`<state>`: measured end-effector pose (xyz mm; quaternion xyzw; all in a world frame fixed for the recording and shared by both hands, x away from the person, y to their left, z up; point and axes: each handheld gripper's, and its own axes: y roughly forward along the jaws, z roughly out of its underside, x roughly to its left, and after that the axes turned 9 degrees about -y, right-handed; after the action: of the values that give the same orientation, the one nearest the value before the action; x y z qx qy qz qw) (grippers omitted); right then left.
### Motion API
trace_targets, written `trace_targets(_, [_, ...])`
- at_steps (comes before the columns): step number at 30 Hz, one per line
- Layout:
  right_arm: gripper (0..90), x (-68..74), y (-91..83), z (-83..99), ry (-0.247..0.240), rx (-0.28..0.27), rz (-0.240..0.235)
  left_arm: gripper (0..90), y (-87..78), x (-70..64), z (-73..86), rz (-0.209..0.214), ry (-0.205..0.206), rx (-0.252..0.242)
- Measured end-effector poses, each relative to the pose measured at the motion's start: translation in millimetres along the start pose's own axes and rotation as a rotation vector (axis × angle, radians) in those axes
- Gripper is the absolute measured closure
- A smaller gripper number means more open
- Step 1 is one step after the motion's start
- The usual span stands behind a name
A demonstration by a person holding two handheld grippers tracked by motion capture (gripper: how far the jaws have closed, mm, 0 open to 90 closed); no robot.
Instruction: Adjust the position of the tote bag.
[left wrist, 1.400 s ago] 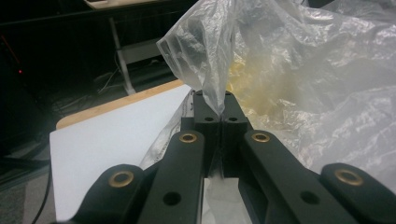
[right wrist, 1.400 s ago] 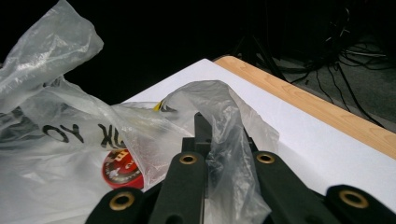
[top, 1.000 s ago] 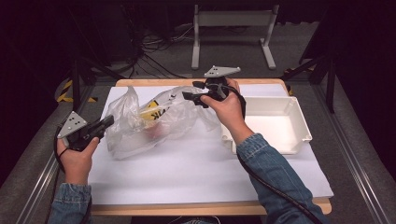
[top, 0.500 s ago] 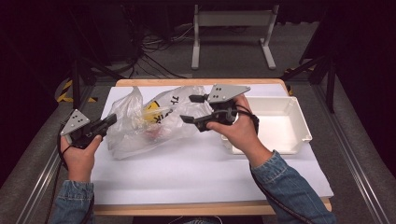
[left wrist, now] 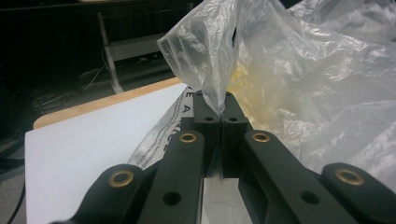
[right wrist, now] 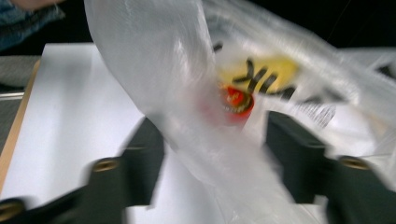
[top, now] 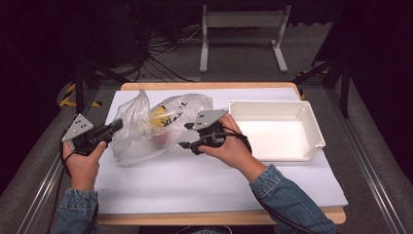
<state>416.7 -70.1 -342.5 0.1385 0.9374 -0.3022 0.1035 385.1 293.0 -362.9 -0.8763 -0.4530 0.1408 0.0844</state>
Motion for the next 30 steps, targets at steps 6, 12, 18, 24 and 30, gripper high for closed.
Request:
trace_targets(6, [89.9, 7.9, -2.9, 2.6, -0.006, 0.081, -0.048, 88.6, -0.2, 0.4, 0.6, 0.0, -0.003, 0.002])
trace_targets(12, [90.0, 30.1, -8.9, -4.7, -0.014, 0.073, -0.156, 88.6, -2.2, -2.0, -0.5, 0.008, -0.001, -0.004])
trace_targets(18, [90.0, 54.5, -17.6, -14.6, -0.029, 0.064, -0.255, 88.5, -5.2, -7.2, -3.9, 0.025, 0.013, -0.012])
trace_targets(24, [89.6, 73.7, -25.3, -29.0, -0.076, 0.048, -0.305, 88.5, -5.1, -13.3, -7.9, 0.042, 0.031, -0.02])
trace_targets(30, [50.0, 67.8, -28.3, -32.2, 0.025, -0.065, -0.264, 88.6, -5.6, -11.4, -8.8, 0.038, 0.025, -0.024])
